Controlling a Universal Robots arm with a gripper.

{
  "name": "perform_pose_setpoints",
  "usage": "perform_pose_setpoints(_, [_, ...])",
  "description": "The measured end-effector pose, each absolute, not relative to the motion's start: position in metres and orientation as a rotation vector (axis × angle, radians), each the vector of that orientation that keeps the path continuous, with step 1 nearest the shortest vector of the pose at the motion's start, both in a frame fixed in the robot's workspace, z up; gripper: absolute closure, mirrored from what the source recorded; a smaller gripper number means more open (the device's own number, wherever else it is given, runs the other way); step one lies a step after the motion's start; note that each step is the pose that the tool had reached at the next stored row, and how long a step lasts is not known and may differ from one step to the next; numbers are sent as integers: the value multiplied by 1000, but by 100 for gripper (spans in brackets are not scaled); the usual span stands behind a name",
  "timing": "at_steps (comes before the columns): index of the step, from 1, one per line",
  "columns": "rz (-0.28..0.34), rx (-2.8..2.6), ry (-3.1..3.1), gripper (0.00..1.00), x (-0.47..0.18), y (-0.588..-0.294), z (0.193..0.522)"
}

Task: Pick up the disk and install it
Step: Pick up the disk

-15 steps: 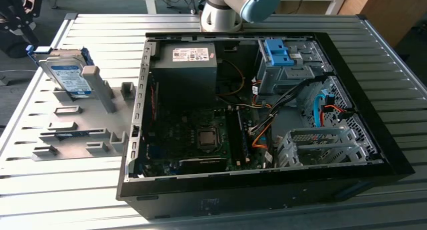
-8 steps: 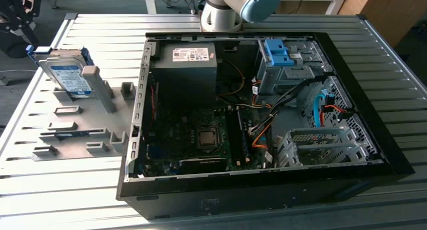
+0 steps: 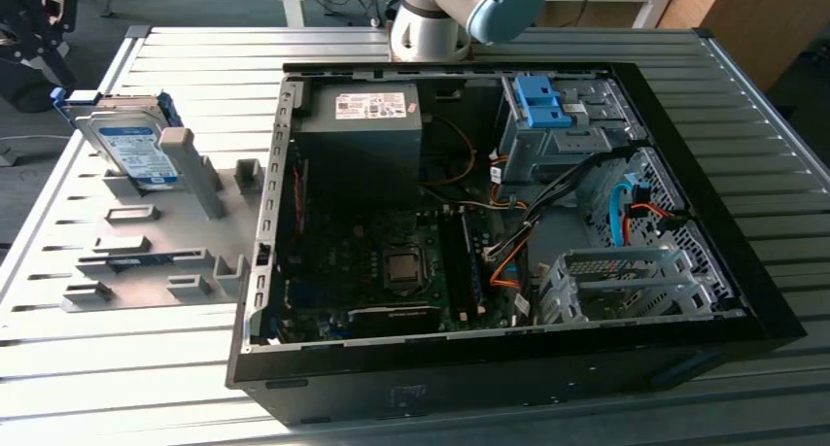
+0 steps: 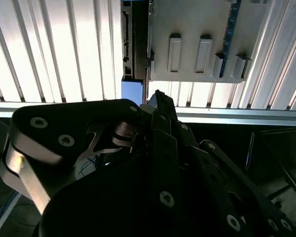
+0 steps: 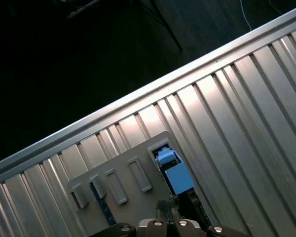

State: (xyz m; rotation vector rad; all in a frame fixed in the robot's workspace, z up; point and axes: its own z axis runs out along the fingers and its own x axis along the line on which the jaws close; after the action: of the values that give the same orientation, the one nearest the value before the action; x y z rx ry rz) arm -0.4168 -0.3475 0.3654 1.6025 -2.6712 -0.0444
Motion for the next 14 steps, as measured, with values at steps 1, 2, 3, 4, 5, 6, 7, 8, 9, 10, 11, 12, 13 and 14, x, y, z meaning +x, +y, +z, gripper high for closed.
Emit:
perform_pose_setpoints(1, [-44, 1623, -2659, 89, -417, -348, 365])
perform_pose_setpoints(2, [-44, 1643, -2646, 89, -417, -348, 365])
perform_pose_setpoints(3, [-44, 1665, -2633, 89, -417, -348, 365])
perform_pose_setpoints(4, [-44, 1687, -2618, 89, -417, -348, 365])
perform_pose_setpoints(5, [-43, 1710, -2603, 89, -417, -348, 365])
perform_pose_setpoints(6, [-43, 1734, -2587, 89, -417, -348, 365])
perform_pose_setpoints(7, [-43, 1757, -2571, 89, -417, -348, 365])
perform_pose_setpoints(8, [-43, 1781, -2554, 89, -417, -348, 365])
perform_pose_setpoints(9, [-42, 1803, -2538, 89, -417, -348, 365])
perform_pose_setpoints(10, [-42, 1816, -2529, 89, -417, -348, 365])
perform_pose_setpoints(11, [-42, 1816, -2529, 89, -417, -348, 365])
perform_pose_setpoints(12, [-42, 1817, -2528, 89, -417, -348, 365])
perform_pose_setpoints(13, [-42, 1817, -2528, 89, -417, -348, 365])
perform_pose_setpoints(14, [-42, 1817, -2528, 89, -417, -348, 365])
